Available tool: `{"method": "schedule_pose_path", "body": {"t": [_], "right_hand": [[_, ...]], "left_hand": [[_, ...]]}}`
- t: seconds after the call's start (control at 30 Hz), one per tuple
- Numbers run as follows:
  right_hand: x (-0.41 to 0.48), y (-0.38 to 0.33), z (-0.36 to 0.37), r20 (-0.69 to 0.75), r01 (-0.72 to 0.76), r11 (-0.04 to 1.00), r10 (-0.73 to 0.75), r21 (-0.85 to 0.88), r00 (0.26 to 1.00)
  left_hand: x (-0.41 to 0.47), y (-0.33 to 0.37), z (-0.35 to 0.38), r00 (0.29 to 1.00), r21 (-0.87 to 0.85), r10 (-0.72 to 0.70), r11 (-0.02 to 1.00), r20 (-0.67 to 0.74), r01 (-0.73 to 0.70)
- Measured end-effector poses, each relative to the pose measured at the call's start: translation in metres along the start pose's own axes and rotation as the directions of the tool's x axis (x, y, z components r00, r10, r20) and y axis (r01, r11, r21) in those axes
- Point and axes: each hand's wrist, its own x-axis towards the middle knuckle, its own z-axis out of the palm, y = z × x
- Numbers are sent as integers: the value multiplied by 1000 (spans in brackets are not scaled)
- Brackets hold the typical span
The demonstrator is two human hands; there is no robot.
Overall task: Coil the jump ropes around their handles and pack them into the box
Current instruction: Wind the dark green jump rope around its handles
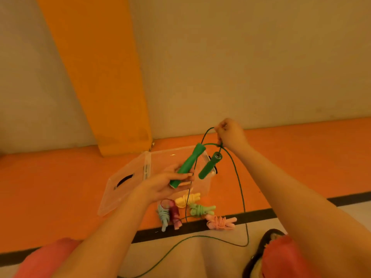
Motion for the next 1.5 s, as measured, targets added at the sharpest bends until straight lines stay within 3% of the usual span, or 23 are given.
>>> {"method": "schedule_pose_path", "body": {"t": [0.13, 0.23, 0.37, 0.43, 0.53, 0.6, 0.73, 0.9, 1.03, 1.17, 1.27, 1.37, 1.5], "right_hand": [[-4, -37, -20, -30, -11, 988, 16, 152, 999], [-5, -63, -34, -35, -21, 959, 32, 283, 999], [-12, -82, -40, 30, -82, 864, 78, 496, 997], [-17, -86, -34, 107, -158, 760, 117, 631, 987], [-25, -88, -17, 226, -275, 460, 159, 845, 961], [-28, -85, -4, 276, -325, 314, 193, 892, 942], [-27, -72, 17, 387, -420, 117, 228, 900, 893], [-15, -59, 36, 375, -379, -31, 238, 925, 896], [-8, -36, 54, 352, -371, 31, 244, 928, 904], [3, -14, 69, 311, -350, 146, 238, 925, 920], [6, -3, 76, 300, -363, 333, 226, 870, 927], [6, -2, 75, 400, -439, 566, 201, 698, 894], [1, -4, 66, 530, -476, 682, 151, 555, 835]], "left_hand": [[-13, 39, 24, 982, -158, 189, 969, -13, -189], [-16, 67, 34, 938, -328, 345, 885, -19, -332], [-25, 87, 47, 921, -181, 384, 903, -69, -390], [-27, 80, 50, 955, -151, 291, 943, -59, -297], [-27, 60, 49, 991, -120, 127, 985, 45, -121], [-22, 45, 45, 988, -99, 119, 989, 99, -109], [-10, 28, 33, 986, 52, 164, 985, 15, -165], [-4, 14, 15, 989, 189, 90, 976, 116, -111], [2, 3, -3, 999, 146, 36, 988, 39, -41], [7, 5, -27, 998, 242, -52, 969, 46, 39], [14, 9, -37, 986, 312, -140, 944, 95, 104], [23, 9, -40, 988, 226, -115, 970, 105, 89], [32, 21, -48, 999, 112, -36, 993, -1, 36]]}}
